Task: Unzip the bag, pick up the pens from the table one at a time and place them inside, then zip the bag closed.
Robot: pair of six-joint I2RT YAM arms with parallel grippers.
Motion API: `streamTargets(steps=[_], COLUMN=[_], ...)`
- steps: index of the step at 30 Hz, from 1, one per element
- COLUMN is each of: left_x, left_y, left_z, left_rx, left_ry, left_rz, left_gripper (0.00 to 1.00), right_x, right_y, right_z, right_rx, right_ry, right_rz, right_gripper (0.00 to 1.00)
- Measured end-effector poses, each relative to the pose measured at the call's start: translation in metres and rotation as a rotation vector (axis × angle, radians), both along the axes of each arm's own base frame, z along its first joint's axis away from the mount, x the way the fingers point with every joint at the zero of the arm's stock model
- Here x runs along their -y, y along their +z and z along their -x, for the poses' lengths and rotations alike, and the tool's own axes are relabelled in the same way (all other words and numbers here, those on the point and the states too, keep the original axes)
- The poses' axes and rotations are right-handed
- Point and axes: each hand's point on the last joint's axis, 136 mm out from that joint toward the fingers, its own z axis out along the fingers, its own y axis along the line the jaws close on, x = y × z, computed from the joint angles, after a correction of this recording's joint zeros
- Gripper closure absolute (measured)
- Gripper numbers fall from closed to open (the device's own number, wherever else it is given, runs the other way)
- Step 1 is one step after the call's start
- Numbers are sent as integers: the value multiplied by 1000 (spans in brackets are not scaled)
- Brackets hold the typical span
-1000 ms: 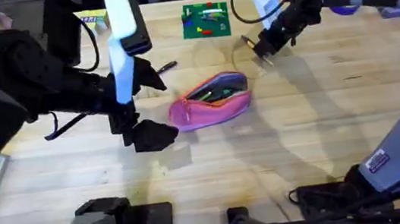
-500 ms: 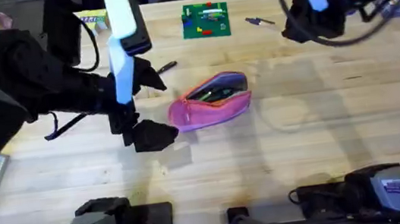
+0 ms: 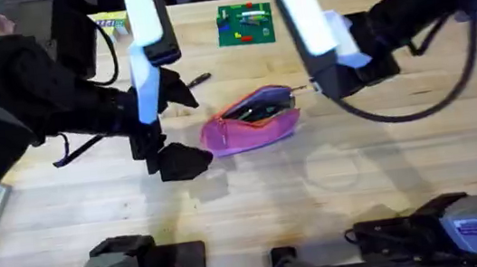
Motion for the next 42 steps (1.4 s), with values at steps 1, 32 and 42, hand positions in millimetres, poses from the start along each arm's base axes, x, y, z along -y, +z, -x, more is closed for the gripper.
streamTargets(steps=[1,32,42], left_x=[0,0,0], left_y=[0,0,0], left_z=[0,0,0], left_rx=[0,-1,-1], left_ry=[0,0,0], left_rz=[0,0,0], left_gripper=[7,7,7], right_x=[-1,-104,-120], right_y=[-4,-71,-68], right_z=[-2,-17,-3], right_rx=[-5,-21,-114], right_ry=[5,226,181], right_rz=[12,-10,-118], right_gripper=[970,970,6])
